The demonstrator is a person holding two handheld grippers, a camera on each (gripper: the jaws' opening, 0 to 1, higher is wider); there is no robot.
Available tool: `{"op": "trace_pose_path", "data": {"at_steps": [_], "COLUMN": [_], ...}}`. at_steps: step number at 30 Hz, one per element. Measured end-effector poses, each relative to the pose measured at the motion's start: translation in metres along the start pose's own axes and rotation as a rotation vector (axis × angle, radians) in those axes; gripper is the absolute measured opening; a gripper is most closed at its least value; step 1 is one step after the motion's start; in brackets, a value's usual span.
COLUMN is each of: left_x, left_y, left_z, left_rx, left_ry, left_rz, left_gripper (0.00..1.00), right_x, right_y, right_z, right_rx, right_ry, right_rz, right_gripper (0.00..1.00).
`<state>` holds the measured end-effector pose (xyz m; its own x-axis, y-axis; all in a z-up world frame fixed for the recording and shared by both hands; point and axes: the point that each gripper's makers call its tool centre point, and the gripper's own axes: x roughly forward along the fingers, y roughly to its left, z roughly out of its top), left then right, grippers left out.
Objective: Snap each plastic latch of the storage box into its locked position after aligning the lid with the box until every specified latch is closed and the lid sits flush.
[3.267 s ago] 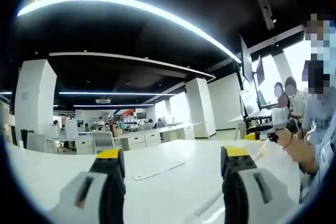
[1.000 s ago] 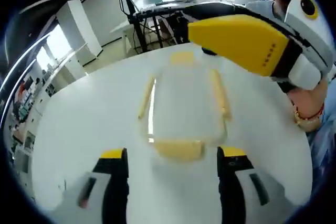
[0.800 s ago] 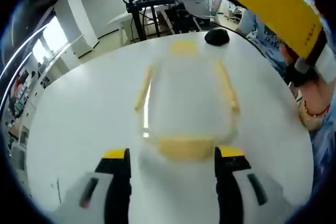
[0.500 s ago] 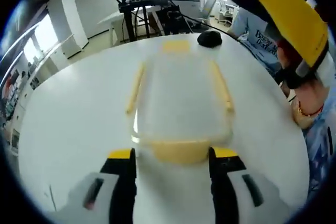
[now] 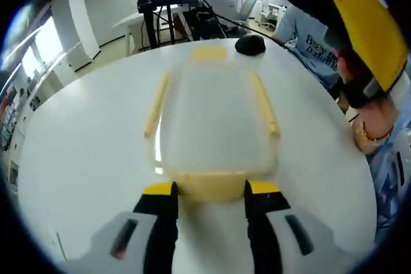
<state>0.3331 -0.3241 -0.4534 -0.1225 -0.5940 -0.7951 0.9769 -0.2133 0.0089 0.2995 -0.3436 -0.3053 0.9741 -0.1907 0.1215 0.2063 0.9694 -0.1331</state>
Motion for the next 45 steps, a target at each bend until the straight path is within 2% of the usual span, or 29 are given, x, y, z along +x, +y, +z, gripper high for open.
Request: {"op": "trace_pose_path", "data": {"at_steps": [8, 16, 23, 28, 32, 34, 37, 41, 43, 45], "left_x": [-0.004, -0.024, -0.041, -0.049, -0.052, -0.054, -0.056, -0.058, -0.058, -0.059], "left_y": [-0.002, -0.012, -0.026, -0.035, -0.040, -0.041, -0.043, -0.043, -0.044, -0.044], "left_z": [-0.004, -0.029, -0.054, -0.068, -0.077, -0.080, -0.085, -0.090, -0.091, -0.092], "left_rx": [-0.026, -0.032, -0.059, -0.080, -0.090, -0.098, -0.102, -0.110, -0.110, -0.110], "left_ry": [0.018, 0.094, 0.130, 0.151, 0.167, 0.169, 0.174, 0.184, 0.184, 0.187], "left_rz": [0.020, 0.060, 0.073, 0.072, 0.071, 0.068, 0.068, 0.072, 0.072, 0.071], "left_gripper": [0.40, 0.40, 0.40, 0.40, 0.40, 0.40, 0.40, 0.40, 0.40, 0.40], "right_x": [0.001, 0.000, 0.001, -0.001, 0.001, 0.003, 0.004, 0.002, 0.002, 0.003], "right_y": [0.002, 0.004, 0.001, -0.009, -0.009, -0.004, 0.009, 0.017, 0.012, 0.010], "right_z": [-0.001, 0.000, -0.002, 0.009, 0.009, 0.011, 0.020, 0.044, 0.050, 0.053], "right_rx": [-0.010, -0.017, -0.068, -0.045, -0.071, -0.107, -0.108, -0.115, -0.135, -0.211], "right_ry": [0.006, 0.006, 0.013, -0.059, -0.064, -0.070, -0.075, -0.097, -0.105, -0.082], "right_rz": [0.006, 0.018, 0.000, -0.024, -0.017, 0.019, 0.146, 0.285, 0.280, 0.312], "right_gripper": [0.33, 0.33, 0.31, 0.25, 0.25, 0.25, 0.21, 0.17, 0.15, 0.13]}}
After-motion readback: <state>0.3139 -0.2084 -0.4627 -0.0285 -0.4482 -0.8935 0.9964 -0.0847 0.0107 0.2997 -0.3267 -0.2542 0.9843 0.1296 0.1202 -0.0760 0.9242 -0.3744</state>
